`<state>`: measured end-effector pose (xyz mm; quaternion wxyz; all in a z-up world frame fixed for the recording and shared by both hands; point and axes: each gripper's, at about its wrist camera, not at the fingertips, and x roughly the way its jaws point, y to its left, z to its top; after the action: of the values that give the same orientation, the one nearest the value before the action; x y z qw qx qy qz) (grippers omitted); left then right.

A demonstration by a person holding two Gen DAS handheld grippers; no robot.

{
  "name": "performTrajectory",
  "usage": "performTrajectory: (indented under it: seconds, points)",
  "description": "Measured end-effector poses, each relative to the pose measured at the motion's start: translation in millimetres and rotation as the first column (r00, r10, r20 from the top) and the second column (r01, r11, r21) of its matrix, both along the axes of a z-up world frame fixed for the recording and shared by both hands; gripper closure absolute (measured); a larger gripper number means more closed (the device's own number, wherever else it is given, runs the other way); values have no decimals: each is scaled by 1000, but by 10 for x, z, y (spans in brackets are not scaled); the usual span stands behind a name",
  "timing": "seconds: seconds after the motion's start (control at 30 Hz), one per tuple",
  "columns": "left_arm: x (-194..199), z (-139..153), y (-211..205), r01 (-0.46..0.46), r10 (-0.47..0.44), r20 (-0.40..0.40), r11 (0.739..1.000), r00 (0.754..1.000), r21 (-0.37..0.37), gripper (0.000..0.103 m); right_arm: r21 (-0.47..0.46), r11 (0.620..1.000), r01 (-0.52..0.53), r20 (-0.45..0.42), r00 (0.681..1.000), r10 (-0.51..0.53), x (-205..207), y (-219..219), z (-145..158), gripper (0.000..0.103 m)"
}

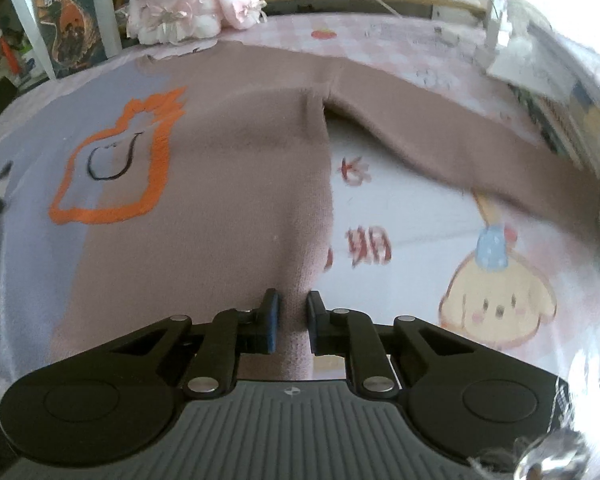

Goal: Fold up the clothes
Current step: 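Pull the lavender body with the left gripper while the right gripper pulls the mauve body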

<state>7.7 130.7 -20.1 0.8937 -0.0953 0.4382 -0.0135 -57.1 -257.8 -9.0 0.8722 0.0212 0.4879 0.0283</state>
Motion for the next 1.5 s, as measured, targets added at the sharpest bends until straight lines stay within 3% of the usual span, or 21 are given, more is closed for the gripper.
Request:
performTrajectory:
  seconds: [0.23,0.37,0.7,1.5]
  points:
    - [-142,11,49,-28,28,-5,1000,1000,9,101,-80,997,-21,81,996,28,609,157,-45,90]
    - [7,8,30,-19,19,-4,1000,1000,9,101,-150,987,-51,114,991,69,816,230,-64,90]
    - [228,1,66,16,-16,4,1000,1000,3,100,-5,1000,18,42,999,-18,201,85,-19,90]
    - [205,-2,290,1,-1,19,1000,1000,4,100,34,999,12,44,999,-13,164,186,-22,90]
